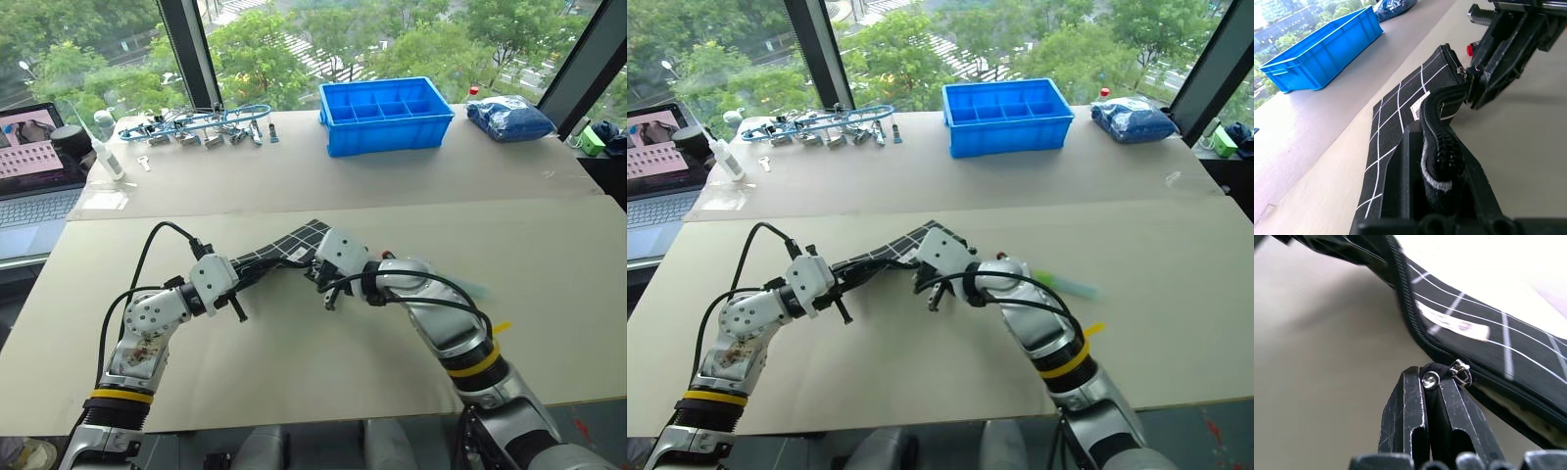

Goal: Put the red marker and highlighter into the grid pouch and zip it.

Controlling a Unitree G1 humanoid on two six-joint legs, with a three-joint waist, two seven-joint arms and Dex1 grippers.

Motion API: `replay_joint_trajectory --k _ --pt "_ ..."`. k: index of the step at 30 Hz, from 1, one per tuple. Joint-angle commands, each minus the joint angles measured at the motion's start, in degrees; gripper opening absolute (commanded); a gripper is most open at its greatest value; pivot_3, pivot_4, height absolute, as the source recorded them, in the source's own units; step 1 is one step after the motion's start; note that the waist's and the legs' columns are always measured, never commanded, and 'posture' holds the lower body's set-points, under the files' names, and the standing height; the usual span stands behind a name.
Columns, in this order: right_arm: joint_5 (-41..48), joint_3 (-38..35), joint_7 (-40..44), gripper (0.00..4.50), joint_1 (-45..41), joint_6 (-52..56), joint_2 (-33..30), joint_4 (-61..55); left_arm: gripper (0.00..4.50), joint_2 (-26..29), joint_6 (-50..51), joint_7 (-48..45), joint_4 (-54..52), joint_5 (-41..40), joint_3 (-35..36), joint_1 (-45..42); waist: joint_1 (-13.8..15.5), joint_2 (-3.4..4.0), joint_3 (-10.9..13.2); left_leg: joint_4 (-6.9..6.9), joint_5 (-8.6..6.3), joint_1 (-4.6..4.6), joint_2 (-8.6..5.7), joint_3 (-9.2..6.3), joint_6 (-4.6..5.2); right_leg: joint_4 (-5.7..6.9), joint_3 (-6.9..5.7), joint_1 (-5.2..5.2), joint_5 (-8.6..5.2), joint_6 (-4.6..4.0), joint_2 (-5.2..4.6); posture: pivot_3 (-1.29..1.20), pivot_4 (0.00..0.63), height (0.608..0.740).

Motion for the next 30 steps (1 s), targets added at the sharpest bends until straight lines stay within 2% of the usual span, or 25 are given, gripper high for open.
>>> replay_joint_trajectory --k 1,7,12,17,19,20,21,22,25,28,30 --pt "1.6 0.3 -0.5 0.02 -1.1 0.7 1.3 -2.4 0.0 -0.7 0.1 0.5 -1.2 -0.9 0.3 -1.6 0.1 0.0 0.0 0.0 0.0 0.0 0.0 0.0 0.0 0.0 0.0 0.0 0.0 0.0 0.0 0.0 0.15 0.74" --pt "4.7 -1.0 0.4 0.02 -2.5 1.9 2.8 -1.9 0.0 -1.3 0.3 0.5 -1.0 -0.8 0.2 -1.9 0.1 0.0 0.0 0.0 0.01 0.0 0.0 -0.01 -0.03 0.0 0.0 -0.01 0.0 0.0 0.0 0.0 0.15 0.74" --pt "11.5 -5.0 2.5 0.02 -4.7 4.1 6.3 0.1 0.0 -1.9 0.1 0.3 -0.7 -0.5 -0.4 -2.3 -0.1 0.0 0.0 -0.02 0.01 0.02 0.01 -0.01 -0.02 0.01 0.0 -0.01 0.0 0.0 0.01 0.0 0.15 0.74" --pt "10.7 -4.0 2.5 0.02 -5.2 1.9 4.5 2.6 0.0 -1.9 0.1 0.2 -0.8 -0.4 -0.4 -2.2 0.1 0.0 0.0 -0.01 0.01 0.02 0.0 -0.01 -0.02 0.01 0.0 0.0 0.0 0.0 0.0 0.0 0.15 0.74" --pt "10.7 -5.1 3.2 0.83 -4.3 0.6 2.3 2.5 0.0 -1.9 0.2 0.3 -1.1 -0.4 -0.3 -2.0 0.1 0.0 0.0 -0.01 0.02 0.01 -0.01 -0.01 -0.03 0.01 0.0 0.0 0.0 0.0 0.0 0.0 0.15 0.74" --pt "11.2 -5.5 3.8 0.95 -3.9 0.1 1.3 2.0 0.0 -1.8 0.2 0.3 -1.2 -0.4 -0.2 -1.8 0.1 0.0 0.0 -0.01 0.02 0.01 -0.01 -0.01 -0.03 0.0 0.0 0.0 0.0 0.0 0.0 0.0 0.15 0.74" --pt "11.3 -6.0 3.9 1.37 -3.8 0.0 0.3 2.0 0.0 -1.7 0.2 0.3 -1.3 -0.5 -0.1 -1.7 0.1 0.0 0.0 -0.01 0.02 0.01 -0.01 -0.01 -0.03 0.0 0.0 0.0 0.0 0.0 0.0 0.0 0.15 0.74" --pt "11.2 -7.5 3.0 1.7 -4.2 1.0 -0.6 2.8 0.0 -1.6 0.3 0.3 -1.6 -0.6 0.0 -1.4 0.1 0.0 0.0 -0.01 0.02 0.01 -0.01 -0.01 -0.03 0.0 0.0 0.0 0.0 0.0 0.0 0.0 0.15 0.74" --pt "15.9 -13.6 7.4 2.71 -4.3 2.4 -7.0 1.7 0.0 -1.7 0.4 0.5 -1.9 -1.0 0.4 -0.8 0.2 -0.01 0.0 0.0 0.01 -0.01 -0.01 -0.01 -0.01 -0.01 0.0 0.0 0.0 0.0 -0.01 0.0 0.15 0.74" --pt "23.2 -25.1 14.0 2.71 -2.9 2.5 -16.9 -0.6 0.0 -1.9 0.3 0.6 -2.1 -1.1 0.4 -0.2 0.5 -0.03 0.0 0.02 -0.02 -0.03 -0.03 -0.01 0.03 -0.03 0.0 0.02 0.01 0.01 -0.02 0.0 0.15 0.74" --pt "25.7 -29.1 17.1 2.71 -0.2 1.3 -21.7 -2.2 0.0 -2.1 0.3 0.8 -2.3 -1.1 0.4 -0.1 1.0 -0.04 0.1 0.01 -0.04 -0.11 -0.04 -0.01 0.08 -0.07 -0.02 0.01 0.01 0.02 -0.04 0.0 0.15 0.74"
